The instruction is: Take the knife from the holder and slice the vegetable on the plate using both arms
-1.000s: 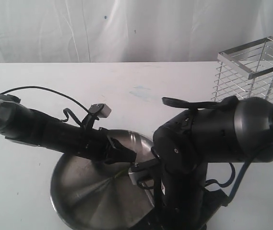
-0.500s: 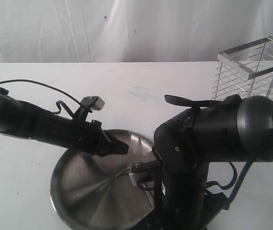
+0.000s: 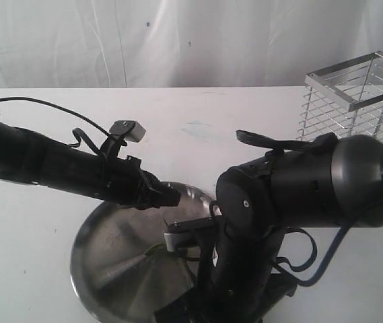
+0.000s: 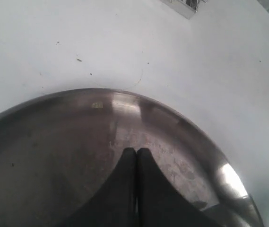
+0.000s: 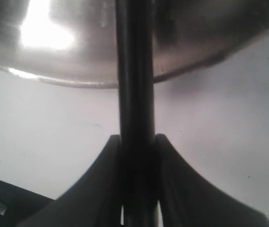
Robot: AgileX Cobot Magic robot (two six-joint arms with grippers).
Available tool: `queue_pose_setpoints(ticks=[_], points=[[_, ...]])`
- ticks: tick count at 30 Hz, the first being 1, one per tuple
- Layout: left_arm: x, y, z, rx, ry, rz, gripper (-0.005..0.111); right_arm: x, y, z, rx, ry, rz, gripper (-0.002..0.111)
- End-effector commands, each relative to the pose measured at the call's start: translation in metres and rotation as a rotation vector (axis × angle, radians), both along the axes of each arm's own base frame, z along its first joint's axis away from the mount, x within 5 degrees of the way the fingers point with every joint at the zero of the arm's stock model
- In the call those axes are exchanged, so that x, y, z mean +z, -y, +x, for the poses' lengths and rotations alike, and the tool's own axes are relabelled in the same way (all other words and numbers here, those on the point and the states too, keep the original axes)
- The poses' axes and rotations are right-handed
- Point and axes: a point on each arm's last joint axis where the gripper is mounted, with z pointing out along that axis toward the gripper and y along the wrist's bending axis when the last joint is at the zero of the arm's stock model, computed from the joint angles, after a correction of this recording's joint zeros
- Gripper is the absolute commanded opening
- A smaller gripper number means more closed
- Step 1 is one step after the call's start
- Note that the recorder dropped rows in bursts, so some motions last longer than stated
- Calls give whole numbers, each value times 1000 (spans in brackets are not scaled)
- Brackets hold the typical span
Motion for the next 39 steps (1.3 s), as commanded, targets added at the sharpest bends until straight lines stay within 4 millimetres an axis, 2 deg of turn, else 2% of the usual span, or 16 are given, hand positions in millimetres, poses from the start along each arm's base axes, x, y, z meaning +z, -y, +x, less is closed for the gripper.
queue_pose_setpoints(ticks=[1, 11, 20, 31, 35, 39], points=[[0, -1, -6, -67, 12, 35, 0, -7, -1, 1, 12, -8, 9, 0], [0, 0, -9, -106, 11, 39, 0, -12, -5, 6, 0, 33, 32, 0], [-2, -1, -9, -111, 18, 63, 0, -2, -17, 18, -8, 99, 91, 0], [-2, -1, -9, -109, 18, 65, 0, -19, -20, 20, 2, 45, 37, 0], [-7, -1, -8, -102, 9, 76, 0, -17, -20, 20, -5, 54, 45, 0], [-21, -2, -6, -93, -23, 94, 0, -15, -19, 19, -1, 42, 38, 0]])
